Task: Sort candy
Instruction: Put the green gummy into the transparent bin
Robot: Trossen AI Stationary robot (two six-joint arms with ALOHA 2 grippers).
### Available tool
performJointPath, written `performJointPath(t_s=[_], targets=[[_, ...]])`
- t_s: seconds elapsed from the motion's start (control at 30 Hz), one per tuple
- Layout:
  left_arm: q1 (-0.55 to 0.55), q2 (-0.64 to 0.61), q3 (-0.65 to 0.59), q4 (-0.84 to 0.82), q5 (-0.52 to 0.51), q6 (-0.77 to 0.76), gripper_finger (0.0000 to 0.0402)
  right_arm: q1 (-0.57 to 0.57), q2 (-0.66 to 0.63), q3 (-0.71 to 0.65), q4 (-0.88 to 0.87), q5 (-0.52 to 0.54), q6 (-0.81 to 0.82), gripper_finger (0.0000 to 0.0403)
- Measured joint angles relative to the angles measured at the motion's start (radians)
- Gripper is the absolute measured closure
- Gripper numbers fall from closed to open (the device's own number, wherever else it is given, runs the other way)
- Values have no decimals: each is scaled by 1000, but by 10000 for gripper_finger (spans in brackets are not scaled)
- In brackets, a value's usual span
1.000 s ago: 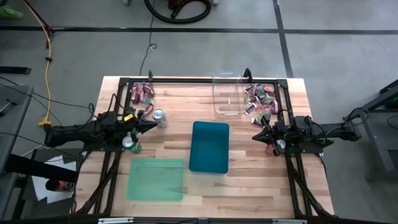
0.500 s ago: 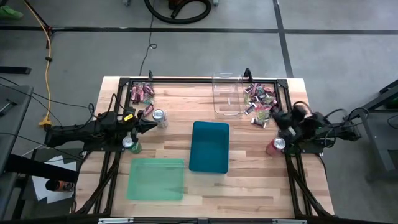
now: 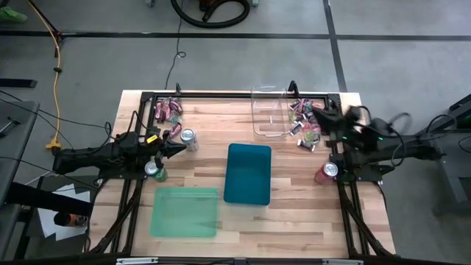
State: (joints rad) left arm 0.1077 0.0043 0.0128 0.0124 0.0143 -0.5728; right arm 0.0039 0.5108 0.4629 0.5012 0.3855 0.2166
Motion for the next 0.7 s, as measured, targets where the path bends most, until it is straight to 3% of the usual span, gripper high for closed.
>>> performJointPath(t_s=[0.23,0.37,0.57,0.7], targets=[[0,0,0,0,0,0,401,-211,316,404,-735,27,61,402],[0,0,0,0,0,0,401,-314,440,569,-1064,28,97,402],[0,0,0,0,0,0,401,-453,523,649,-1432,29,385,393],[0,0,0,0,0,0,401,-505,520,619,-1627,12,638,352]])
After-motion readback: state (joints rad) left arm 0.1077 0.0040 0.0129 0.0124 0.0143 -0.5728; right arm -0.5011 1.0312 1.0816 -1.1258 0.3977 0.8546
